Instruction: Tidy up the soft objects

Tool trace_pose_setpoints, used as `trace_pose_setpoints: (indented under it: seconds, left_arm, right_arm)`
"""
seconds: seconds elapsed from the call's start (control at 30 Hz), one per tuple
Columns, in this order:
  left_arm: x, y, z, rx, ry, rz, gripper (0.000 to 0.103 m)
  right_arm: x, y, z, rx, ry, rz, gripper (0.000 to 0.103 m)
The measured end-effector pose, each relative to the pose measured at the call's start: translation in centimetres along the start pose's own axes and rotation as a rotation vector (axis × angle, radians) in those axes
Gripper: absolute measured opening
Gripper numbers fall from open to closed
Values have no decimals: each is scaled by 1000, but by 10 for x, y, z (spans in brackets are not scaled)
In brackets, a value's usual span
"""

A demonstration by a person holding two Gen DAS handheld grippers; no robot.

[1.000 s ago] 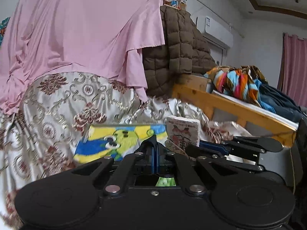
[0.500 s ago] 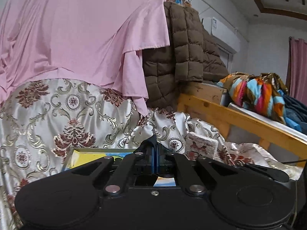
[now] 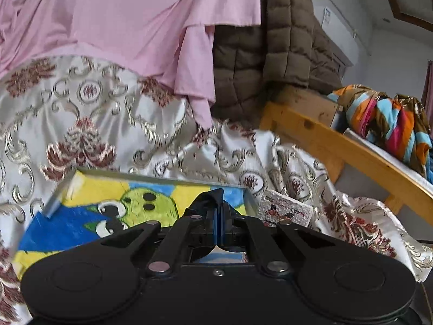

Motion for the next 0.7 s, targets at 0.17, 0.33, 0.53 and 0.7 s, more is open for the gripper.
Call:
trace_pose_setpoints:
  seconds: [0.17, 0.33, 0.53, 0.7]
  left_arm:
    - [13, 5, -18, 1, 62, 14, 1]
    - [23, 10, -35, -8, 123, 31, 1]
    - [32, 9, -50, 2, 183, 48, 1]
    - [36, 8, -57, 1, 213, 56, 2]
  right_arm:
    - [10, -7, -11, 38, 73, -14, 13]
    - [15, -10, -19, 47, 106, -51, 13]
    - [21, -19, -24, 76, 145, -88, 16]
    - [22, -25, -27, 89, 161, -120, 22]
Point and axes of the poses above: each gripper's, at about its wrist camera, not at the fingertips, and x roughly the way its jaws point, y to its left, z to its top, the point moved 7 cm from there along x, roughly the way its jaws point, and after that the axes turned 13 degrees about -z, right-handed, at the moved point
